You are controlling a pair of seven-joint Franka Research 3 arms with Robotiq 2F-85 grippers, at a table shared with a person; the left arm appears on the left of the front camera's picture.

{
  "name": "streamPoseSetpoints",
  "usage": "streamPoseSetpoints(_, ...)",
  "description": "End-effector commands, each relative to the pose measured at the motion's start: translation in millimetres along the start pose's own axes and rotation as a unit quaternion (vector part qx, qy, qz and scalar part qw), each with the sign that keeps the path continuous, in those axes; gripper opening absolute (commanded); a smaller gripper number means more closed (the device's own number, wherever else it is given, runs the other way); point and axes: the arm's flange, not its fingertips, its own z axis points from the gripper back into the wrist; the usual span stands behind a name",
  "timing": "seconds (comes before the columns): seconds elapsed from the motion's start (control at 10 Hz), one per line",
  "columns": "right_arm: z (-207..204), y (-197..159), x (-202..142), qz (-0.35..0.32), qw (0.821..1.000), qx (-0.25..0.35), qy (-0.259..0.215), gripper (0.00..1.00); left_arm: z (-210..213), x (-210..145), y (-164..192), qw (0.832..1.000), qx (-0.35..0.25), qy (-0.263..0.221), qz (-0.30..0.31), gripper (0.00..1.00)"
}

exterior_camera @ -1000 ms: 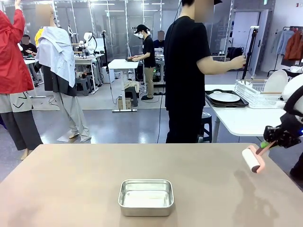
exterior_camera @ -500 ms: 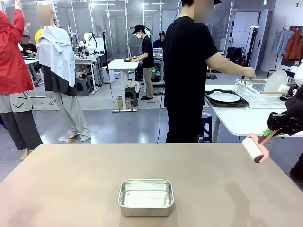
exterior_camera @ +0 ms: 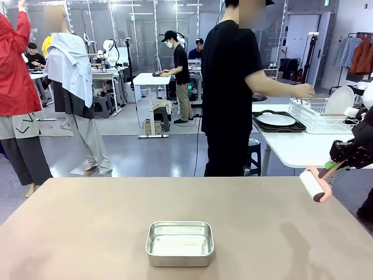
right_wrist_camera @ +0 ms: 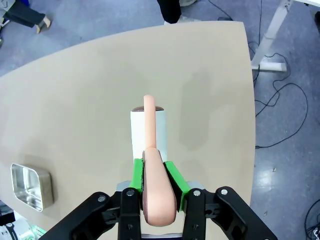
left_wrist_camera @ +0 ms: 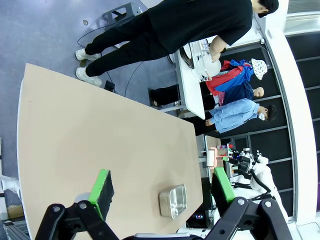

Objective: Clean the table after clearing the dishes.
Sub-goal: Place the Lint Roller back on top of the Airtight Container.

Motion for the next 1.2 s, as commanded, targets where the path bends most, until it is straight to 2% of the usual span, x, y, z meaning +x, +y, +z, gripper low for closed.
streamPoseSetpoints(0.0, 0, 3, 3, -0.006, 1.000, 0.006, -0.012, 0.23, 2, -1, -1, 1.000, 0.003, 0.000, -0.004, 1.00)
streamPoseSetpoints(0.5, 0, 3, 3, -0.006, 1.000, 0.006, -0.012, 0.23, 2, -1, -1, 1.000, 0.003, 0.000, -0.004, 1.00)
streamPoseSetpoints(0.6, 0, 0, 0, 0.000, 1.000, 0.000, -0.001, 0.23, 2, -1, -1, 1.000, 0.003, 0.000, -0.004, 1.00)
streamPoseSetpoints(0.8, 18, 71, 13, 0.117, 0.992, 0.040, -0.025, 0.23, 2, -1, -1, 1.000, 0.003, 0.000, -0.004, 1.00)
streamPoseSetpoints(0.9, 23, 112, 10, 0.178, 0.983, 0.048, -0.022, 0.23, 2, -1, -1, 1.000, 0.003, 0.000, -0.004, 1.00)
streamPoseSetpoints(1.1, 23, 197, -20, 0.314, 0.947, 0.069, -0.004, 0.23, 2, -1, -1, 1.000, 0.003, 0.000, -0.004, 1.00)
